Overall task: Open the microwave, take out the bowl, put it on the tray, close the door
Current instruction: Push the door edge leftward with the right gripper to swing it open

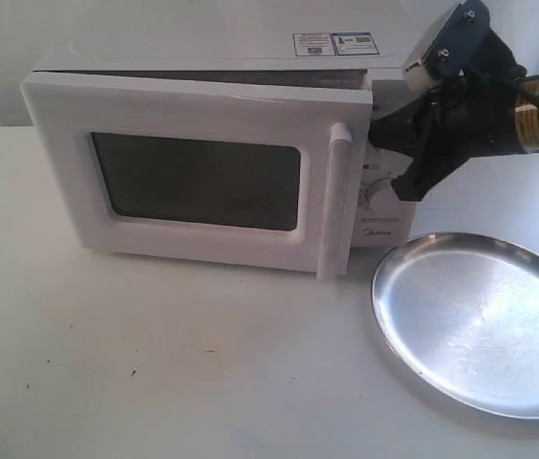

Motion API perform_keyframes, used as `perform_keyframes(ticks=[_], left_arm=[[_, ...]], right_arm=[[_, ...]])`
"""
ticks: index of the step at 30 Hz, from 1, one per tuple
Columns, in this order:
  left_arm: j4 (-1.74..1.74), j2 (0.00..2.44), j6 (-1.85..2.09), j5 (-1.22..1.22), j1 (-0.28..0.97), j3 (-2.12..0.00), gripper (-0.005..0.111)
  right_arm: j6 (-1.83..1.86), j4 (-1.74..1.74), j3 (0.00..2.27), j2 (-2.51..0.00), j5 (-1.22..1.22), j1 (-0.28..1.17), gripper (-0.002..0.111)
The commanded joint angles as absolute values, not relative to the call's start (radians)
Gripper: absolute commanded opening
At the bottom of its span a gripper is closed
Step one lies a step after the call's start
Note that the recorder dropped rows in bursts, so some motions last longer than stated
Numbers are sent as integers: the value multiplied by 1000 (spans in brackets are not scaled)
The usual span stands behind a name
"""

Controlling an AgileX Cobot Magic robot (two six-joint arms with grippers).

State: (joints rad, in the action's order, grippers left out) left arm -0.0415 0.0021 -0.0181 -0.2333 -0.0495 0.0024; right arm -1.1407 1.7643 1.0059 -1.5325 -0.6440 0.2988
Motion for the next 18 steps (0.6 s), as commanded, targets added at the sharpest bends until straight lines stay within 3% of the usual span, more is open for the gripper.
perform_keyframes(ticks=[1, 13, 18], left_arm=[[-35, 0, -22, -233, -46, 0, 0], [-35, 0, -22, -233, -46, 0, 0], [-35, 0, -22, -233, -46, 0, 0]], right_arm=[[-1050, 1744, 1016, -1526, -1221, 338, 0], [-1189, 1744, 1017, -1318, -1221, 343, 0], [-1089, 1744, 1050, -1155, -1221, 343, 0]])
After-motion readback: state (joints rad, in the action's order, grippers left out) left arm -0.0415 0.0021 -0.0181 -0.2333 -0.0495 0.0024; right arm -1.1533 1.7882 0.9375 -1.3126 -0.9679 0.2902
